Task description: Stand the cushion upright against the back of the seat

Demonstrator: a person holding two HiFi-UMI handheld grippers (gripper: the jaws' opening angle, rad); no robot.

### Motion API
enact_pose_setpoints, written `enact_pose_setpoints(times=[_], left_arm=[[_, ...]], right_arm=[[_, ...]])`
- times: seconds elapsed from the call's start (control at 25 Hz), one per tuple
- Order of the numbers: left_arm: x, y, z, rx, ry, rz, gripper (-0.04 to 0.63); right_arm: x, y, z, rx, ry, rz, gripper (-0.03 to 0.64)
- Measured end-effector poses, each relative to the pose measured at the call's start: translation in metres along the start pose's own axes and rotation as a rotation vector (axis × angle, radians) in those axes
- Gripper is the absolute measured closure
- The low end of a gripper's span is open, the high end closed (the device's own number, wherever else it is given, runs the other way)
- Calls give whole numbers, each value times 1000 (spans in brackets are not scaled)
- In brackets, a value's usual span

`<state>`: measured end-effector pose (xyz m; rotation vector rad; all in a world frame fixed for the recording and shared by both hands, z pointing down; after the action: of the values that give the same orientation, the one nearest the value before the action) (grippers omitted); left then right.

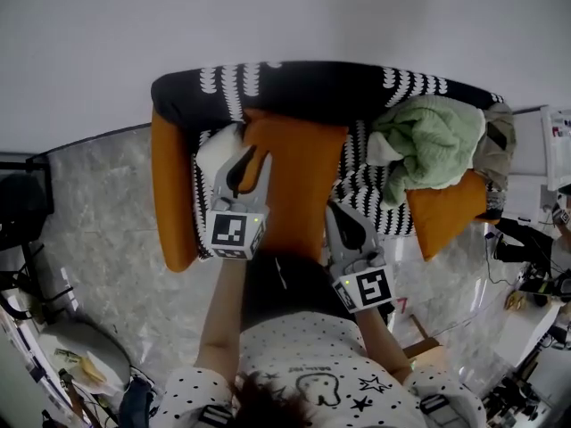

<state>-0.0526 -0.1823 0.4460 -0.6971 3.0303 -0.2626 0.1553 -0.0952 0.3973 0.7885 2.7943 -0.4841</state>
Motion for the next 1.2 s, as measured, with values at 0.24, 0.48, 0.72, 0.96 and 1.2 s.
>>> enact_pose_setpoints(times=[0.24, 0.48, 0.72, 0.96, 1.2], left_arm=[[15, -30, -35, 37, -9, 51, 477], [27, -57, -56, 47, -10, 52, 471], [36, -90, -86, 62, -8, 7, 443], [46, -120, -133, 135, -9, 9, 420], [58, -143, -171, 204, 23, 12, 402]], right_arm=[[-16, -13, -18, 12, -40, -19, 620], [-27, -22, -31, 22, -64, -11, 620], [-39, -30, -43, 45, -98, -24, 620], [-51, -40, -55, 71, -134, -42, 620], [-62, -49, -72, 121, -161, -58, 620]])
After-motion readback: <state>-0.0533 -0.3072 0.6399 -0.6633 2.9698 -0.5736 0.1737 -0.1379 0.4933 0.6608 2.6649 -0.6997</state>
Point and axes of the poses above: the fingertips, and each gripper's own axes: y backward along the fingers, x to its left, z out of its top, the point moved 9 cm from there along y, backward along the fingers, and after that the axes turned 11 degrees about -y, right-handed, at the moved point
